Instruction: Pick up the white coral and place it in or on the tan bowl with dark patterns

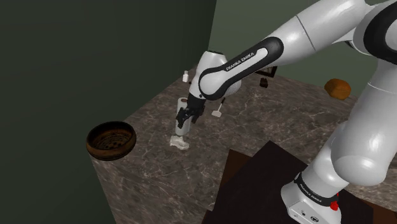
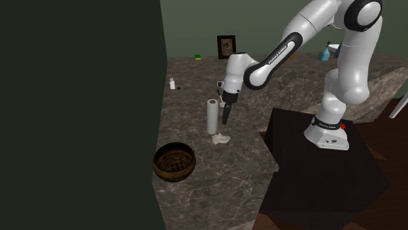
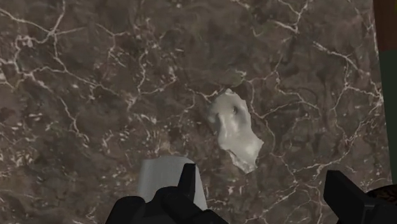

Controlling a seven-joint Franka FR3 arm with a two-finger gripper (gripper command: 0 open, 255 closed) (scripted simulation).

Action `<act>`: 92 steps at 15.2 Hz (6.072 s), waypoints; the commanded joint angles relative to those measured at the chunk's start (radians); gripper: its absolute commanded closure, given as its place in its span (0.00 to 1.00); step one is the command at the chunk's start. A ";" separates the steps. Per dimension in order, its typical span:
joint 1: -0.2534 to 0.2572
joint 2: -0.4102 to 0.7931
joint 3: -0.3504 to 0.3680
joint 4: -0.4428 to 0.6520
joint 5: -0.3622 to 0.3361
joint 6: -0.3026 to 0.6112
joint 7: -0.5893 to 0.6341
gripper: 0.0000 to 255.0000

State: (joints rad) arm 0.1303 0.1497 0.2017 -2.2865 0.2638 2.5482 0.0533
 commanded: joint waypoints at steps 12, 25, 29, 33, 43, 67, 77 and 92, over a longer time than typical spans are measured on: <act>0.039 0.234 0.004 0.120 -0.017 0.129 0.030 0.00; 0.039 0.234 0.004 0.120 -0.017 0.129 0.030 1.00; 0.039 0.234 0.004 0.120 -0.017 0.129 0.030 0.00; -0.014 0.171 0.052 -0.096 -0.027 0.366 -0.182 0.00; 0.012 0.291 0.034 -0.048 -0.048 0.439 -0.171 0.00; 0.007 0.166 0.039 -0.068 -0.043 0.335 -0.156 1.00; 0.000 0.038 0.042 -0.069 -0.040 0.210 -0.139 1.00; 0.003 -0.077 0.045 0.000 -0.061 0.031 -0.088 1.00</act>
State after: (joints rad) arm 0.1270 0.0631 0.2434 -2.3053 0.2141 2.5862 -0.0541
